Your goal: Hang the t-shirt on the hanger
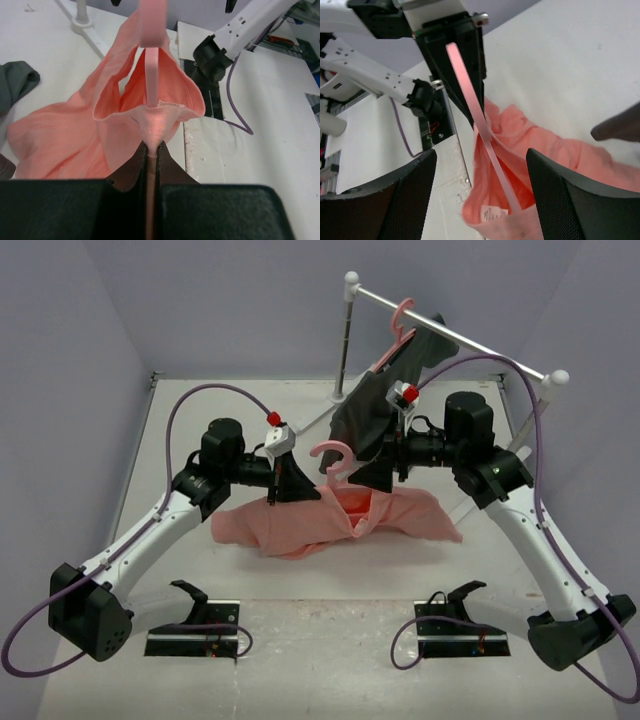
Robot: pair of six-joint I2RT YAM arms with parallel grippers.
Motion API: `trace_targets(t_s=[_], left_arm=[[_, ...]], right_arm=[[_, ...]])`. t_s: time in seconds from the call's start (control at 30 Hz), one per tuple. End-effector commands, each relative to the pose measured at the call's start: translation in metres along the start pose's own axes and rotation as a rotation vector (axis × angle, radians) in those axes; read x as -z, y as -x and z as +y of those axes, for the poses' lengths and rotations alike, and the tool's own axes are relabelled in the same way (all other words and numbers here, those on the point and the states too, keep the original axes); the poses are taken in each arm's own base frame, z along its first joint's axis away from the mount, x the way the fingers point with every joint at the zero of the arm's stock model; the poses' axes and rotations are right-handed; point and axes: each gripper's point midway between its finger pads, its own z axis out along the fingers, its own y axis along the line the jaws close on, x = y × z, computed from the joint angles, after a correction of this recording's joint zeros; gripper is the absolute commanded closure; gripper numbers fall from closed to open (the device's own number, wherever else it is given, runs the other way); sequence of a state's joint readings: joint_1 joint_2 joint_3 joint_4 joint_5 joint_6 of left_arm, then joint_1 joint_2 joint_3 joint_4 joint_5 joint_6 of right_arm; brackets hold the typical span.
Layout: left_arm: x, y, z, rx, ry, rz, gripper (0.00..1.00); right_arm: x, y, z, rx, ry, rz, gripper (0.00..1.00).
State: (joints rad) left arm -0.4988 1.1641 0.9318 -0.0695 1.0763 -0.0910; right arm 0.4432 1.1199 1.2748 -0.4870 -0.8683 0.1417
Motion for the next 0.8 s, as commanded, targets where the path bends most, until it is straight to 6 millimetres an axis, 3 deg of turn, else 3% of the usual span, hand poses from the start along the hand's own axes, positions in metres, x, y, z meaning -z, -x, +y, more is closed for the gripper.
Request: trace_targets(t_s=[0.0, 0.07, 0.13, 0.17, 0.23, 0.27, 0.37, 0.4, 0.43, 0.5, 0.57, 0.6, 0.67, 0.7, 0.77], left_arm=[[0.001, 0.015, -0.02, -0.084, -0.138, -0.035, 1.0], [0.0, 0.015, -0.021, -0.078, -0.154, -0.033, 1.0], [0.0, 0.016, -0.022, -0.06, -0.171, -0.031, 1.0], [0.0, 0.016, -0.023, -0.049, -0.18, -0.028, 1.0], [0.0, 0.018, -0.022, -0.048, -0.166, -0.03, 1.0], [0.001, 0.022, -0.022, -0.054, -0.149, -0.035, 1.0], [0.008, 0.031, 0.001, -0.027, 0.033, -0.051, 0.58], [0.015, 0.037, 0.012, -0.026, 0.117, -0.073, 0.23], [0.022, 0.044, 0.021, -0.024, 0.199, -0.099, 0.05], [0.036, 0.059, 0.032, -0.032, 0.339, -0.156, 0.0], [0.077, 0.086, 0.042, -0.076, 0.623, -0.286, 0.0], [0.092, 0.092, 0.037, -0.087, 0.692, -0.342, 0.0], [0.117, 0.082, 0.044, -0.044, 0.841, -0.427, 0.0], [0.131, 0.094, 0.033, -0.066, 0.878, -0.496, 0.0], [0.156, 0.078, 0.028, -0.058, 0.973, -0.605, 0.0]], right_arm=[[-0.01, 0.028, 0.041, 0.161, 0.214, -0.018, 0.33], [-0.021, 0.025, 0.044, 0.171, 0.232, 0.002, 0.44], [-0.028, 0.024, 0.042, 0.16, 0.253, 0.014, 0.82], [-0.03, 0.026, 0.042, 0.157, 0.256, 0.014, 0.92], [-0.031, 0.03, 0.038, 0.157, 0.232, -0.007, 1.0], [-0.03, 0.03, 0.035, 0.162, 0.207, -0.02, 1.0], [-0.022, 0.04, 0.026, 0.171, 0.105, -0.104, 1.0], [-0.014, 0.045, 0.019, 0.167, 0.057, -0.141, 1.0], [-0.007, 0.05, 0.013, 0.146, 0.012, -0.168, 1.0], [0.006, 0.057, 0.004, 0.115, -0.071, -0.207, 1.0], [0.025, 0.064, 0.009, 0.131, -0.126, -0.245, 1.0], [0.03, 0.064, 0.012, 0.14, -0.136, -0.244, 1.0], [0.041, 0.064, 0.017, 0.14, -0.171, -0.249, 1.0], [0.045, 0.065, 0.018, 0.141, -0.185, -0.257, 1.0], [0.055, 0.068, 0.024, 0.139, -0.216, -0.269, 1.0]])
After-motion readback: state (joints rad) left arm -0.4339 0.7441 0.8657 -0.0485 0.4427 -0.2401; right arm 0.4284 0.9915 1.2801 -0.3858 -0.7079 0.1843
